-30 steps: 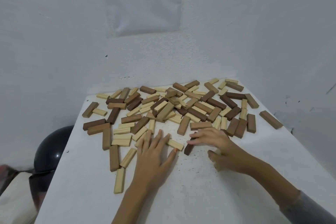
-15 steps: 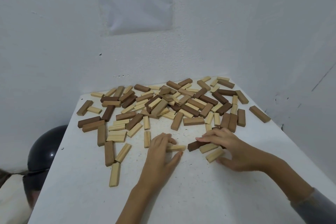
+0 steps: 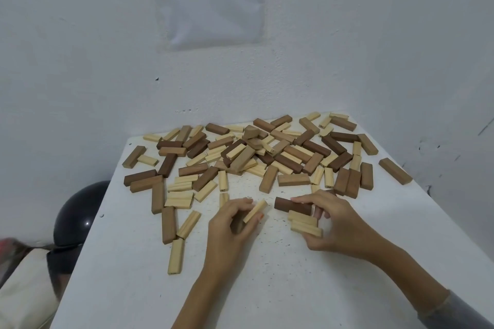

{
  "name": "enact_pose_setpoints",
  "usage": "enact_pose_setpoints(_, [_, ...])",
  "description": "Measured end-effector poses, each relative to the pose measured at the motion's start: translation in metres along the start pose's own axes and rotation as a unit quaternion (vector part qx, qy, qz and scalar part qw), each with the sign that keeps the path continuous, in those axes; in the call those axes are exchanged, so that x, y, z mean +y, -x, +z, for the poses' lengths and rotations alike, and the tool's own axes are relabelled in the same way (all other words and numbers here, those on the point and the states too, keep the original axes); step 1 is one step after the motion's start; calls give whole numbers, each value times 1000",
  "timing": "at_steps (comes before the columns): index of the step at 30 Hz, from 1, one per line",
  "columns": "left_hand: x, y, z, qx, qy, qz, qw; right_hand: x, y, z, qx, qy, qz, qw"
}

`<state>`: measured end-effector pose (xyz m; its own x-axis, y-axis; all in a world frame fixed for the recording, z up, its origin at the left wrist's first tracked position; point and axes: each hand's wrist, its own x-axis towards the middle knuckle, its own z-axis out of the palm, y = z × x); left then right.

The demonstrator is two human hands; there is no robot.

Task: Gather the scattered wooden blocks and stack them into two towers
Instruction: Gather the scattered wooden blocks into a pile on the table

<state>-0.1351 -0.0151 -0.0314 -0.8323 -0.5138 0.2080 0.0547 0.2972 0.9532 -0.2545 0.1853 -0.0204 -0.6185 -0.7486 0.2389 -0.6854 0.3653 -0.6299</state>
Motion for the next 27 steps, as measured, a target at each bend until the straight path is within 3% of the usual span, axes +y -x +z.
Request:
enact_pose_setpoints(3, [5,-14,-5,33,20,-11,999,-11,-15,3,45,-51,-4,998])
enact_pose_setpoints(12, [15,-84,4,71,34,20,997,-25,-102,18,157,-218,147,952])
enact_pose_setpoints(18, [11,-130,17,75,37,1,996,-22,-152,31,197,-188,197,942])
enact_pose_setpoints(27, [9,-154,27,4,63,-48,997,-14,-172,47,184,-125,176,959])
